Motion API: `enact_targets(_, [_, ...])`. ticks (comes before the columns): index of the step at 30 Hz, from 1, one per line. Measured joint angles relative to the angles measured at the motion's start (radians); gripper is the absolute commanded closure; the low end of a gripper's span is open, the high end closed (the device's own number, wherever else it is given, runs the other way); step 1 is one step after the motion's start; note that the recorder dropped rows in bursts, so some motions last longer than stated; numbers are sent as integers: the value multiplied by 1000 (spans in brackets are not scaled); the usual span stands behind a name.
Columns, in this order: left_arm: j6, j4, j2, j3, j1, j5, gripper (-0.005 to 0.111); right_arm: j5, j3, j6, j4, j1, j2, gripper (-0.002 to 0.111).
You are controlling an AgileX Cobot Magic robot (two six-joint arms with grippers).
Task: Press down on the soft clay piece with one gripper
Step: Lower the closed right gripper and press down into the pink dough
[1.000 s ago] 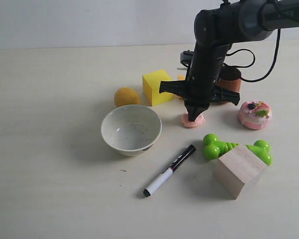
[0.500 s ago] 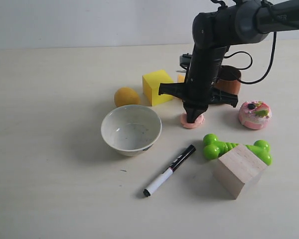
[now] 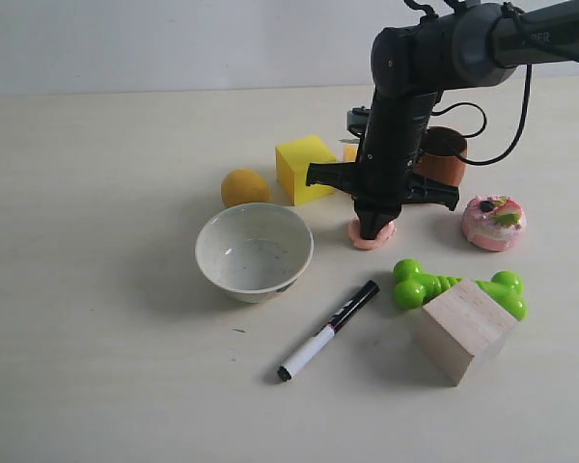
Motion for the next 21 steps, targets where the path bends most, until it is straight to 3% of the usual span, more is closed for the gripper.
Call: enact_targets(21, [0, 0, 0, 0, 0, 0, 107, -5, 0, -2, 0, 0, -7, 108])
